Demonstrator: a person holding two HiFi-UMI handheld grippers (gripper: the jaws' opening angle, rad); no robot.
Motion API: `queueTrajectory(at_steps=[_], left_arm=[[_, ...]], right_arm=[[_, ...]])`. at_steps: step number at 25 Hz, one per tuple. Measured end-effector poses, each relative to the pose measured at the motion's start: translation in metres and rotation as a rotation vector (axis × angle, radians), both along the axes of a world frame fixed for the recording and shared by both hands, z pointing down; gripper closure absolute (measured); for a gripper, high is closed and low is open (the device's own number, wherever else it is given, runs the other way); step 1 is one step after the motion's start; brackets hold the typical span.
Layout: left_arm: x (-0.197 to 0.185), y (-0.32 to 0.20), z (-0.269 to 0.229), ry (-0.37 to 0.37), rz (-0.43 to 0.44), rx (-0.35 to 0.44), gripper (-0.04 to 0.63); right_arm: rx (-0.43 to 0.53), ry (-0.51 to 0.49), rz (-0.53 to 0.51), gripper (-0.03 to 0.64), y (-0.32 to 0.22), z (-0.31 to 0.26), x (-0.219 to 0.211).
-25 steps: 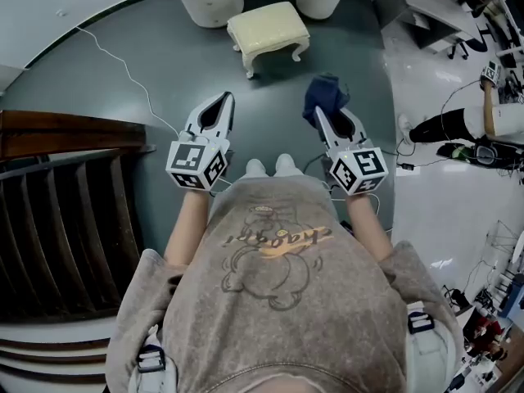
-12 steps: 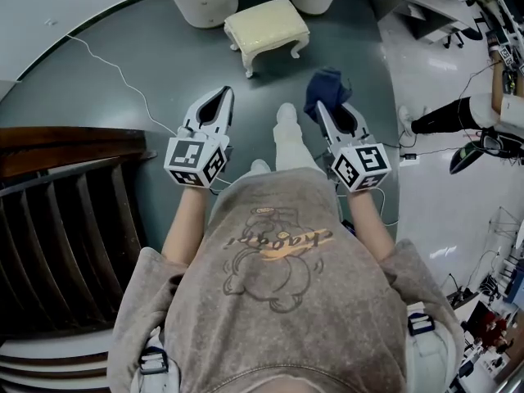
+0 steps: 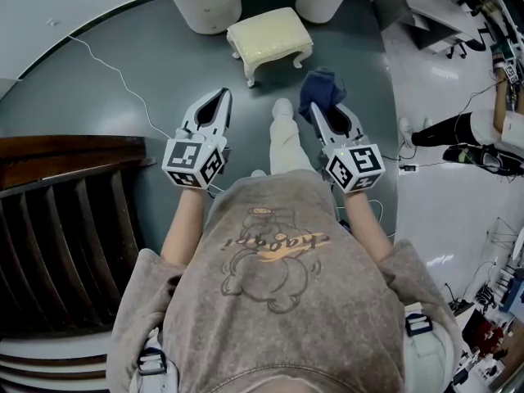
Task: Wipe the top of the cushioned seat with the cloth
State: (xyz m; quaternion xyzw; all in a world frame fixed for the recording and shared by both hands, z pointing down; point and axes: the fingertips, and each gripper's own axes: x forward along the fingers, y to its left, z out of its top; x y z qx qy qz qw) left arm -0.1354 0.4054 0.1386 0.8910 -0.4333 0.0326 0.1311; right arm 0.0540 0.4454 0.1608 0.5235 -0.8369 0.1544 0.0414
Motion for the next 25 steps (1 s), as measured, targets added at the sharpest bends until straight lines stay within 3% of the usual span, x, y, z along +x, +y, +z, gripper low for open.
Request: queueTrajectory(at_steps=[17, 25], left_arm=[[0.027, -0.147, -0.005, -0.008, -0.062, -0.032, 0.578], [0.047, -0.226, -0.021, -0.011, -0.134, -0.043, 0.578]], right_arm=[[-0.026, -0.026, -0.088, 0.518, -0.162, -0.001, 0.021], [-0.053, -0.020, -0.165, 0.518, -0.251, -0.016, 0.041]])
